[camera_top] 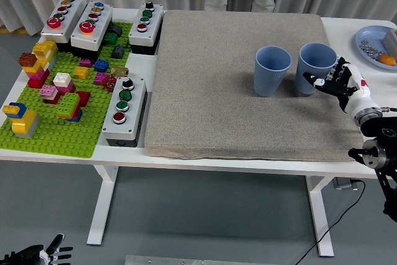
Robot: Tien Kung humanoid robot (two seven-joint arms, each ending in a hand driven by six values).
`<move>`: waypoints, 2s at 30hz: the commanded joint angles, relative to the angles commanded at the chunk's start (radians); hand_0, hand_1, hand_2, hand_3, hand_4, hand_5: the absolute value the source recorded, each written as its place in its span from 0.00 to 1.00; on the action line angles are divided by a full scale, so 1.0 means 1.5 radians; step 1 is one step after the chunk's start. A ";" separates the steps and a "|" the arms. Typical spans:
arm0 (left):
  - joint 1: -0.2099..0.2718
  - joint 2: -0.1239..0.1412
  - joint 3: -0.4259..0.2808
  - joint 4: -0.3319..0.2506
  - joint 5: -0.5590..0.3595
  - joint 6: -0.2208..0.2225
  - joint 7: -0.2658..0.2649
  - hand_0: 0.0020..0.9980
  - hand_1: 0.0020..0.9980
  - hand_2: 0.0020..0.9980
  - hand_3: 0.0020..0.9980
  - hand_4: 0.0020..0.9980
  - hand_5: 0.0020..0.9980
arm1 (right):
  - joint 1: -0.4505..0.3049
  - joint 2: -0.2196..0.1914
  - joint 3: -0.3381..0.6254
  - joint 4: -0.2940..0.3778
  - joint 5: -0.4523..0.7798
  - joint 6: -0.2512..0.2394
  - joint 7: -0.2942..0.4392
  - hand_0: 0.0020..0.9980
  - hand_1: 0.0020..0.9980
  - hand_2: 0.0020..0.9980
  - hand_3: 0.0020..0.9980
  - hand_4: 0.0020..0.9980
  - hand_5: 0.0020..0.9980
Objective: Pick cup pour cup place
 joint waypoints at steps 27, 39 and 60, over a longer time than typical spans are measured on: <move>0.008 0.010 -0.005 0.000 -0.001 0.001 0.001 0.72 0.71 0.74 0.64 0.51 0.97 | 0.036 -0.039 -0.051 0.093 -0.292 -0.078 -0.013 0.80 0.69 0.60 0.70 0.77 0.13; 0.006 0.010 -0.010 0.000 0.003 0.002 0.001 0.72 0.71 0.74 0.64 0.51 0.97 | 0.047 -0.044 -0.062 0.106 -0.422 -0.101 -0.012 0.80 0.69 0.60 0.70 0.76 0.12; 0.003 0.012 -0.012 0.000 0.007 0.002 0.001 0.72 0.71 0.74 0.64 0.51 0.97 | 0.060 -0.052 -0.090 0.107 -0.554 -0.130 -0.016 0.81 0.69 0.59 0.70 0.76 0.11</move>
